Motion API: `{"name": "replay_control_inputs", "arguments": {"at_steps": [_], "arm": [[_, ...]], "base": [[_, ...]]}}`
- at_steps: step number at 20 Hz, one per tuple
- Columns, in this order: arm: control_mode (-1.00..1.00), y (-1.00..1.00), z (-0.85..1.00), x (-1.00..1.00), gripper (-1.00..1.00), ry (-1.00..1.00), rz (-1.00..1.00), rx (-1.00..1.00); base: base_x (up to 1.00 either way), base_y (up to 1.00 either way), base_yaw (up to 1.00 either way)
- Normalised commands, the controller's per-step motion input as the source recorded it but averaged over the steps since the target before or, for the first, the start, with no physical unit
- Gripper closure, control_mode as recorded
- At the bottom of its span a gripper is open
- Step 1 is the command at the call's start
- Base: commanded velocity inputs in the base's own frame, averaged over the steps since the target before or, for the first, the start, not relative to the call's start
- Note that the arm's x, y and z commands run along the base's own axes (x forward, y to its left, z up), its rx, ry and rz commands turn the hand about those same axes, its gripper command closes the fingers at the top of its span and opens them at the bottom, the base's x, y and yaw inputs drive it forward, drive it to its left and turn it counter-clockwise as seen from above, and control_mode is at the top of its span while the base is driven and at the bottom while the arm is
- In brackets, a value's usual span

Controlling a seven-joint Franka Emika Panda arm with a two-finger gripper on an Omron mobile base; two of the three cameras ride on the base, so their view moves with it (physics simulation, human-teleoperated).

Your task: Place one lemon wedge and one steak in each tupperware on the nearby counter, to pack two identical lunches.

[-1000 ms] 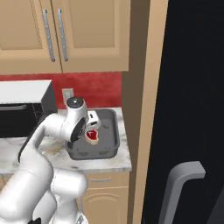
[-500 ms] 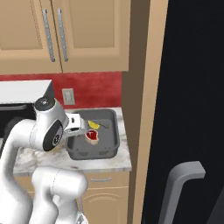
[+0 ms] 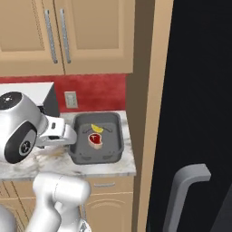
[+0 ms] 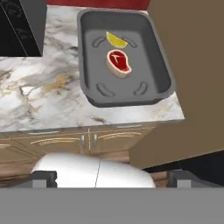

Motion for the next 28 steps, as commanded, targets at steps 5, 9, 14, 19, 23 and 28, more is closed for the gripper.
{"name": "replay_control_inputs", "arguments": {"at_steps": [5,9,14,19,23,28], "arm": [[1.00,0.00,0.00,0.00,-1.00,0.00,0.00,0.00],[1.00,0.00,0.00,0.00,-1.00,0.00,0.00,0.00],[1.00,0.00,0.00,0.00,-1.00,0.00,0.00,0.00],[1.00,0.00,0.00,0.00,-1.00,0.00,0.00,0.00],[1.00,0.00,0.00,0.00,-1.00,0.00,0.00,0.00],[1.00,0.00,0.00,0.00,-1.00,0.00,0.00,0.00]], "base": [[-1.00,-0.15,0.00],[-1.00,-0.41,0.00],[-1.00,-0.53,0.00],[-0.90,-0.84,0.00],[-0.23,-1.00,0.01],[0.00,-1.00,0.06]]}}
